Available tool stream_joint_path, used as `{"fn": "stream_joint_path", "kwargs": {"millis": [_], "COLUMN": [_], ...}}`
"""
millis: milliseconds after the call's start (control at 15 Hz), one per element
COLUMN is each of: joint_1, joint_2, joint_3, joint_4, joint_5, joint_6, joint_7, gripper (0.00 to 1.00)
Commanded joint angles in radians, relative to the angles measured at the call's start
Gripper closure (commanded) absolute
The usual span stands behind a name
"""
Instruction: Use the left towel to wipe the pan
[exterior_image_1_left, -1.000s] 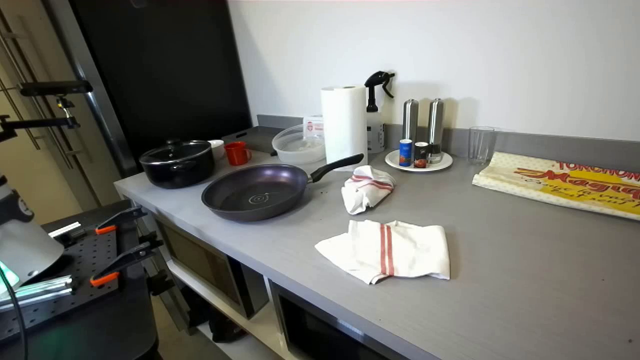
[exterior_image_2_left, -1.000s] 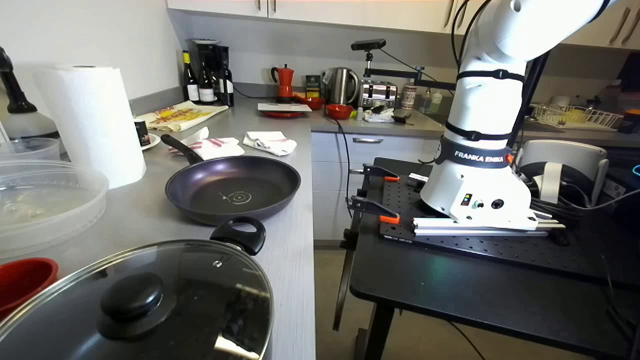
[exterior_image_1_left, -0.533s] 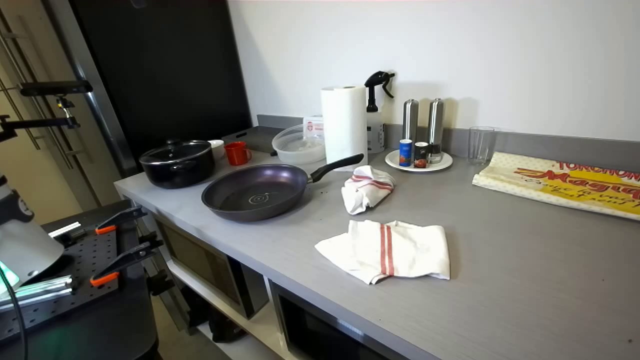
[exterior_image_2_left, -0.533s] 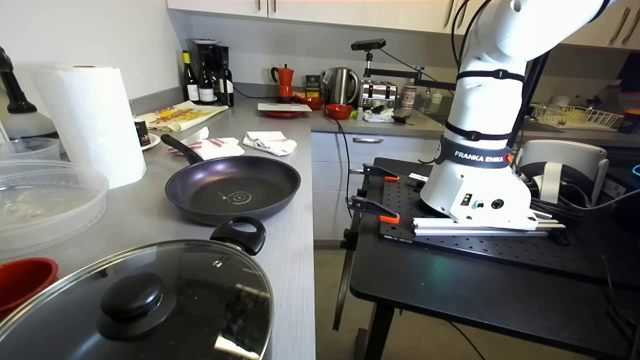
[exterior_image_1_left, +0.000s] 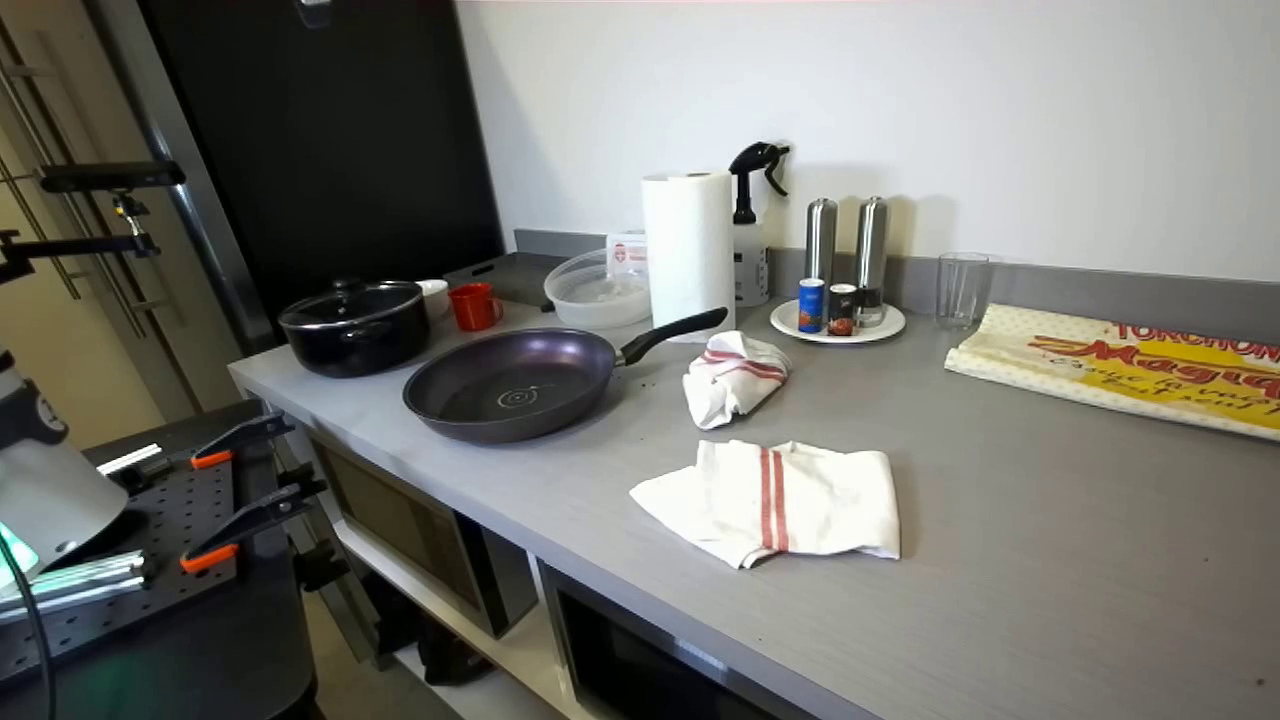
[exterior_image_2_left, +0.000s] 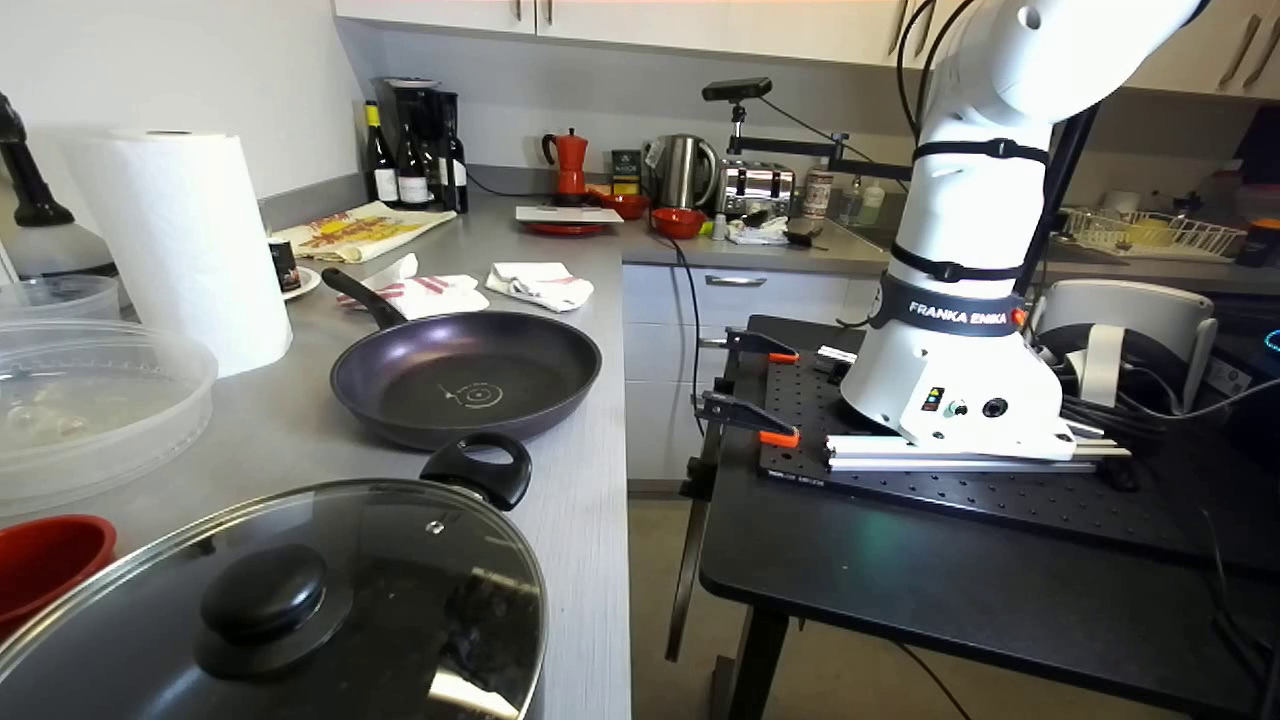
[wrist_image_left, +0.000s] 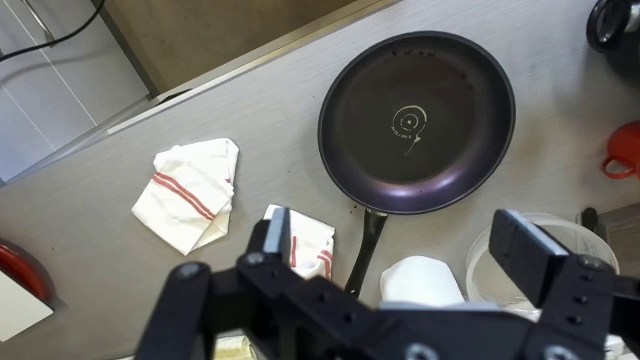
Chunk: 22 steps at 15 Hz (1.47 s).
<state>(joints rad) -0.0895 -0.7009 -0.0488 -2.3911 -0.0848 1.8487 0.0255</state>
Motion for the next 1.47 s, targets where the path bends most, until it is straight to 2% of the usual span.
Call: {"fn": "stream_joint_path", "kwargs": {"millis": [0, 333, 800, 1133, 1400], "joint_1": [0.004, -0.003, -0.030, -0.071, -0.120], "joint_2": [0.157, 0.366, 0.644, 0.834, 0.993], "joint_3": [-0.040, -0.084, -0.110, -0.129, -0.118], "joint_4": [0.120, 0.269, 0.489, 0.666, 0.815], "joint_5": [0.007, 0.012, 0.007, 0.042, 0.095], "joint_6": [-0.003, 0.026, 0.113, 0.153, 0.160], "joint_7": [-0.042, -0.088, -0.115, -0.239, -0.347], "gripper": [0.00, 0.00, 0.00, 0.00, 0.00]}}
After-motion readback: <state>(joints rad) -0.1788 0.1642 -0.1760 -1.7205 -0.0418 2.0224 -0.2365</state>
